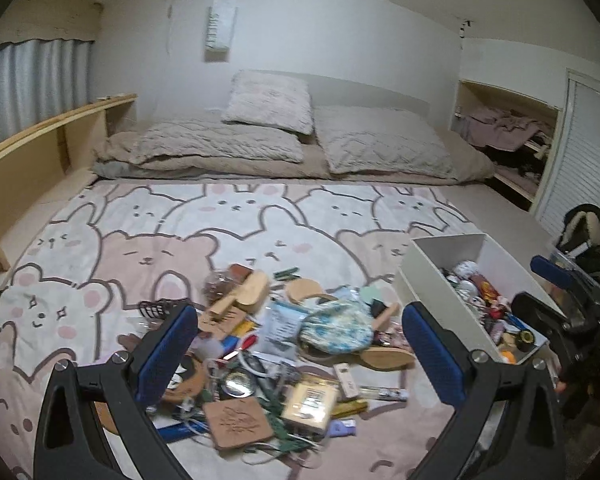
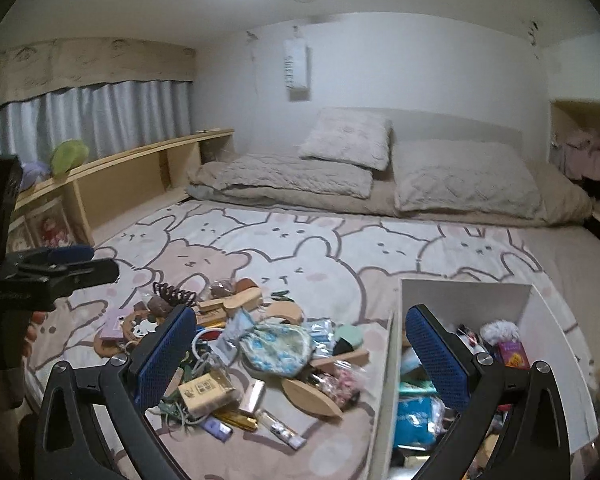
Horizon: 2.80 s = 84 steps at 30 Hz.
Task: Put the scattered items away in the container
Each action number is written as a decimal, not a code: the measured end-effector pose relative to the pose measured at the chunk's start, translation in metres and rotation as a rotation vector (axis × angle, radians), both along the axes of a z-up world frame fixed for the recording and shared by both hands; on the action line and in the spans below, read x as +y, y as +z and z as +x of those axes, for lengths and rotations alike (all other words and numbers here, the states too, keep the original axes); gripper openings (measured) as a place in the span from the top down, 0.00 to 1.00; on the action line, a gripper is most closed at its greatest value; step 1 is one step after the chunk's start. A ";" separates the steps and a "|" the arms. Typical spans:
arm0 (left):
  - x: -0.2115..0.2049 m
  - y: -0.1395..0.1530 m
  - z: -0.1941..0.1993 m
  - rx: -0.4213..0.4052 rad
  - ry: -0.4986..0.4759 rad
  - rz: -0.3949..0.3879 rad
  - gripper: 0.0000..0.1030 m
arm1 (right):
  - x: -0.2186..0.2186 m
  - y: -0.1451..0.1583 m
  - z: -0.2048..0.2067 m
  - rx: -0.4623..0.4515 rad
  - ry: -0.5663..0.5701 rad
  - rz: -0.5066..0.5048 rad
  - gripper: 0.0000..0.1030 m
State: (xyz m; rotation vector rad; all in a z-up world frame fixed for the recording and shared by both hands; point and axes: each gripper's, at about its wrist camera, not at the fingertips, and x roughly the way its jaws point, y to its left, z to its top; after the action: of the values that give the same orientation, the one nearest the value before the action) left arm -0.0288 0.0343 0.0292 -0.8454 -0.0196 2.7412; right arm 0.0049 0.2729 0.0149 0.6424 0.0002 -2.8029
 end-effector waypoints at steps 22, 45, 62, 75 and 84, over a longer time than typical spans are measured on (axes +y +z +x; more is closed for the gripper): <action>-0.056 -0.064 0.007 -0.009 0.119 0.027 0.00 | -0.062 -0.081 -0.016 -0.071 0.076 0.103 0.00; -0.030 -0.160 0.015 -0.231 0.013 0.039 0.31 | -0.078 -0.157 -0.017 -0.199 0.134 0.174 0.00; -0.020 -0.192 0.016 -0.375 -0.076 0.133 0.88 | -0.053 -0.168 -0.028 -0.263 0.034 0.103 0.00; -0.058 -0.163 0.025 -0.273 -0.020 0.315 0.95 | -0.045 -0.170 -0.032 -0.284 0.009 0.066 0.00; -0.070 -0.176 0.022 -0.312 0.109 0.233 0.80 | -0.043 -0.171 -0.033 -0.293 0.009 0.062 0.00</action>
State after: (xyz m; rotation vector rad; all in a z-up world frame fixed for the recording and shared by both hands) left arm -0.0063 -0.0352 -0.1464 -1.2206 -0.4478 2.6052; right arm -0.0278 0.2295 -0.1561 1.0591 0.0342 -2.6820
